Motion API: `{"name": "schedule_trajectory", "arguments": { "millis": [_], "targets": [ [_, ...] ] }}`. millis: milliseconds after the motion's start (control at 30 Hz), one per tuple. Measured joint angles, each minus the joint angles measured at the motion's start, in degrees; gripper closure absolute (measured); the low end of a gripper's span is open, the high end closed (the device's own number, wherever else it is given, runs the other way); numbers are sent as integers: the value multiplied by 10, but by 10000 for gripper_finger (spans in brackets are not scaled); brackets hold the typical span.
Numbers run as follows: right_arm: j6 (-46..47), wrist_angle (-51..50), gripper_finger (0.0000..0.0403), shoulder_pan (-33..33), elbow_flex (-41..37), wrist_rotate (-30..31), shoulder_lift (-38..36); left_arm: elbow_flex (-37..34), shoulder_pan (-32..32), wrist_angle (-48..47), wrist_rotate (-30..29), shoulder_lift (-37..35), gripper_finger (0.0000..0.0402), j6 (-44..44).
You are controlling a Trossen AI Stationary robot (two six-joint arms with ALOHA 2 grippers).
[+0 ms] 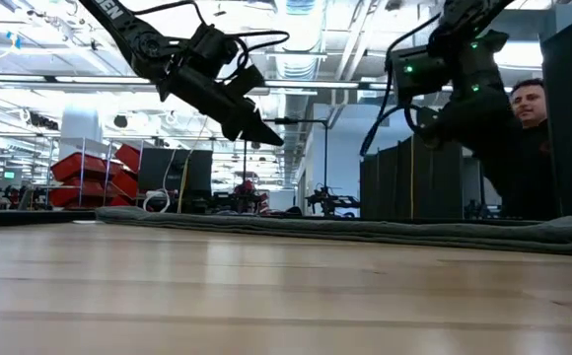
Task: Roll towel
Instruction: Roll the gray towel
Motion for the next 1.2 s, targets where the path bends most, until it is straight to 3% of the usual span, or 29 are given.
{"name": "schedule_trajectory", "arguments": {
  "millis": [300,567,1000,1200],
  "targets": [
    [73,5,184,78,-64,0,0,0,-13,-4,0,0,395,4],
    [94,54,184,108,-72,-5,0,0,-14,-8,0,0,395,-7],
    [104,132,184,114,-141,-12,-3,0,-33,-8,0,0,395,-1],
    [92,143,201,92,-142,28,-2,0,-35,3,0,0,395,2]
  ]
}}
